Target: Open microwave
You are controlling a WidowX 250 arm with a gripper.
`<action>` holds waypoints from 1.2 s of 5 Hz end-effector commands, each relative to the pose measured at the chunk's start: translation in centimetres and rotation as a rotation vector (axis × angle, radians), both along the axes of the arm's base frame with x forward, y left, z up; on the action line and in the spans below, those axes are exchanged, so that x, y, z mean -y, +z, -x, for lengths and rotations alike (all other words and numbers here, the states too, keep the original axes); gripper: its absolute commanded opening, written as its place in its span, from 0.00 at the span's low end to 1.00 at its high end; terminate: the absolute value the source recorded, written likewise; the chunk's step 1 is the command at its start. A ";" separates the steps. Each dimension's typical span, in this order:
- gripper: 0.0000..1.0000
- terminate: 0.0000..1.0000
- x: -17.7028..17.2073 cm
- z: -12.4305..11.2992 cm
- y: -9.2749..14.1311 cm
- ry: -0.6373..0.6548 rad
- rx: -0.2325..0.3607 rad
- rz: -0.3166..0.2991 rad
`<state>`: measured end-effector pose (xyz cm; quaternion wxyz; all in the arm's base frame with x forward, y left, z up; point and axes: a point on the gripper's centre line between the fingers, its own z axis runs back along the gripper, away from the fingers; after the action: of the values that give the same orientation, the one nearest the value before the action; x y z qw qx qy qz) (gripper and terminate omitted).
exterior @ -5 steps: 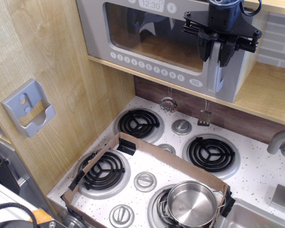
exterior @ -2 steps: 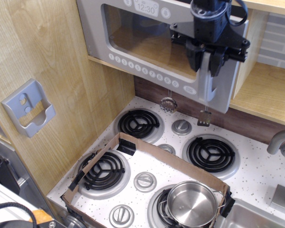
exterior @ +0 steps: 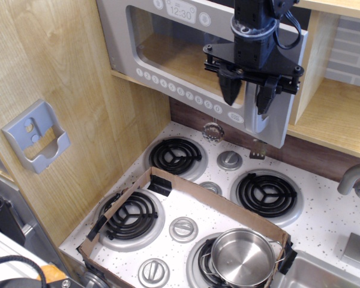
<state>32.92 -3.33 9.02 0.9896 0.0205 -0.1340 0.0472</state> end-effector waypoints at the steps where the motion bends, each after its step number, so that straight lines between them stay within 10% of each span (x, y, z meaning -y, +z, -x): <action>1: 1.00 0.00 1.8 5.1 -0.7 0.158 0.095 0.043; 3: 1.00 0.00 5.6 6.9 -3.0 0.122 0.142 0.085; 6: 1.00 0.00 13.0 2.1 -2.5 -0.288 0.122 0.134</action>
<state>31.02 -15.99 5.35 0.9790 -0.0617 -0.1693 -0.0949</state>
